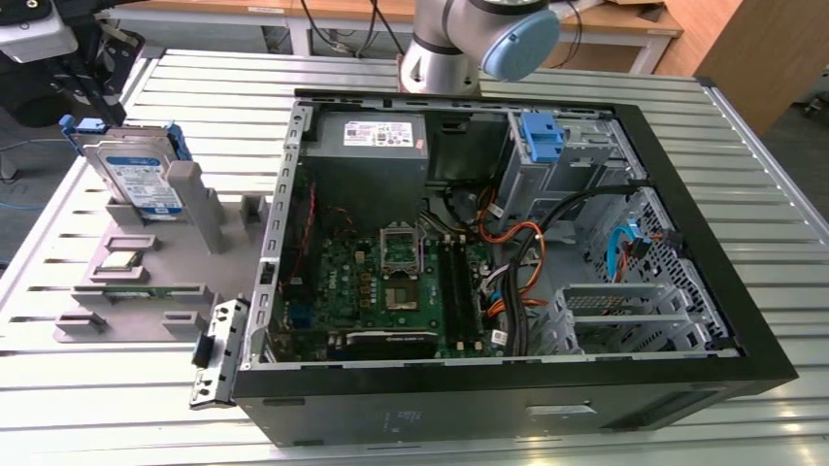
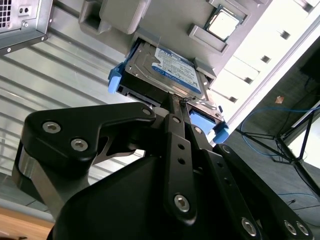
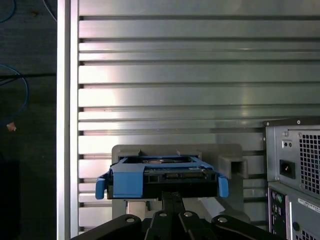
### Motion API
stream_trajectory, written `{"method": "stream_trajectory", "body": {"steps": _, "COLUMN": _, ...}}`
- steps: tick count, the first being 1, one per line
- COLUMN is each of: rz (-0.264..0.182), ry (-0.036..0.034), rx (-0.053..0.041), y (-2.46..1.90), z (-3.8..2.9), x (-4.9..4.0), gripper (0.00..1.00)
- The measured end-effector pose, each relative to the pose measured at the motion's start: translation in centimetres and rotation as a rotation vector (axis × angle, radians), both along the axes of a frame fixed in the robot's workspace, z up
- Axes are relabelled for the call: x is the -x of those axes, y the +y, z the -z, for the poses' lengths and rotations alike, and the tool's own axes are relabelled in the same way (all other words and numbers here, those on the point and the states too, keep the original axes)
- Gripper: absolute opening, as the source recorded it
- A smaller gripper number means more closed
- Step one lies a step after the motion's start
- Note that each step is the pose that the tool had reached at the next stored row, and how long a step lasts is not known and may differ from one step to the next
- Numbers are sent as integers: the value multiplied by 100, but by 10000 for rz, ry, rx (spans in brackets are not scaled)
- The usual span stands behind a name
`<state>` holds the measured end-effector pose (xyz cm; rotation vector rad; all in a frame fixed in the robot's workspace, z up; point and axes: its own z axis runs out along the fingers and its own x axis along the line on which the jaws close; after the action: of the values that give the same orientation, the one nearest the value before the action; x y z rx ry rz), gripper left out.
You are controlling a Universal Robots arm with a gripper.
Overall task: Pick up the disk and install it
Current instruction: 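Pick up the disk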
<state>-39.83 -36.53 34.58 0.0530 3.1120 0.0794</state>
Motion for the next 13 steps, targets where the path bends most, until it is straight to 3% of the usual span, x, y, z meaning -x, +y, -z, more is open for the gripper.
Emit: {"method": "stream_trajectory", "body": {"steps": 13, "rz": -199, "ry": 0, "rx": 0, "y": 0, "z": 0, "x": 0, "gripper": 10}}
